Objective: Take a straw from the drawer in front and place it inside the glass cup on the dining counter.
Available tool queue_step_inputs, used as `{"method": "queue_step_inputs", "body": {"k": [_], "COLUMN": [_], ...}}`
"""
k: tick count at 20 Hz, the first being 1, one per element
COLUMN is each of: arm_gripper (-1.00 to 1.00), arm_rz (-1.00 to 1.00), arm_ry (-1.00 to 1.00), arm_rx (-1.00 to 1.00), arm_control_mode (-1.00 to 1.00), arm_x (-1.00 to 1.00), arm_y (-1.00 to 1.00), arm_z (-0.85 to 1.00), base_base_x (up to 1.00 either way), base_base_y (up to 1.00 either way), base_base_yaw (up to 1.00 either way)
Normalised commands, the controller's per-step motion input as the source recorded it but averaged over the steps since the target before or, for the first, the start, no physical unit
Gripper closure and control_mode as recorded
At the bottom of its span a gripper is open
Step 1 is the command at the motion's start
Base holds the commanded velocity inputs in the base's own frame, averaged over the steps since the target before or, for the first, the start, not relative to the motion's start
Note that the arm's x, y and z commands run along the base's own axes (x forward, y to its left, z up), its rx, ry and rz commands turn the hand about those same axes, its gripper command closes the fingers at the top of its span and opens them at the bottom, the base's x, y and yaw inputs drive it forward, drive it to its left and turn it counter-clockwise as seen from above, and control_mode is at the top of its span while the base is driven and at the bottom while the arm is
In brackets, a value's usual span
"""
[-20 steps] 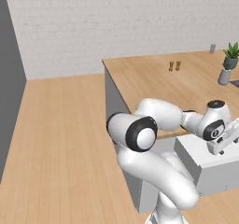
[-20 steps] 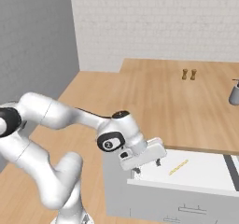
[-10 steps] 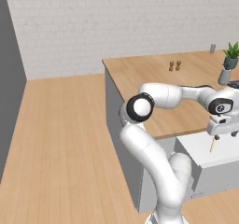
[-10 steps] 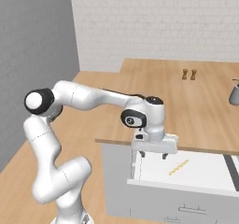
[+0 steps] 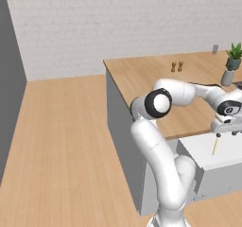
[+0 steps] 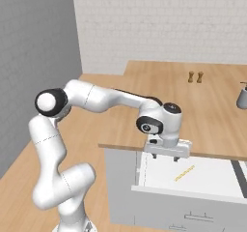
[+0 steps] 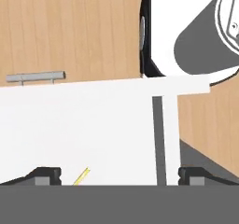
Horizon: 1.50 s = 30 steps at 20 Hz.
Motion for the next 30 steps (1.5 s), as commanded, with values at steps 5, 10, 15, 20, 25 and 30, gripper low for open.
{"method": "queue_step_inputs", "body": {"k": [5, 10, 15, 20, 25, 30], "arm_gripper": [-1.00, -1.00, -1.00, -1.00, -1.00, -1.00], "arm_rz": [0.00, 0.00, 0.00, 0.00, 0.00, 0.00], "arm_ry": [0.00, 0.00, 0.01, 0.05, 0.09, 0.15], "arm_rx": [-0.18, -0.01, 0.02, 0.03, 0.10, 0.13], "arm_control_mode": [-1.00, -1.00, -1.00, -1.00, -1.00, -1.00], "arm_x": [0.13, 0.07, 0.00, 0.00, 0.00, 0.00], "arm_y": [0.00, -0.18, -0.44, -0.41, -0.32, -0.23], "arm_z": [-0.81, -0.36, -0.29, -0.28, -0.02, 0.00], "base_base_x": [0.00, 0.00, 0.00, 0.00, 0.00, 0.00], "base_base_y": [0.00, 0.00, 0.00, 0.00, 0.00, 0.00], "base_base_yaw": [0.00, 0.00, 0.00, 0.00, 0.00, 0.00]}}
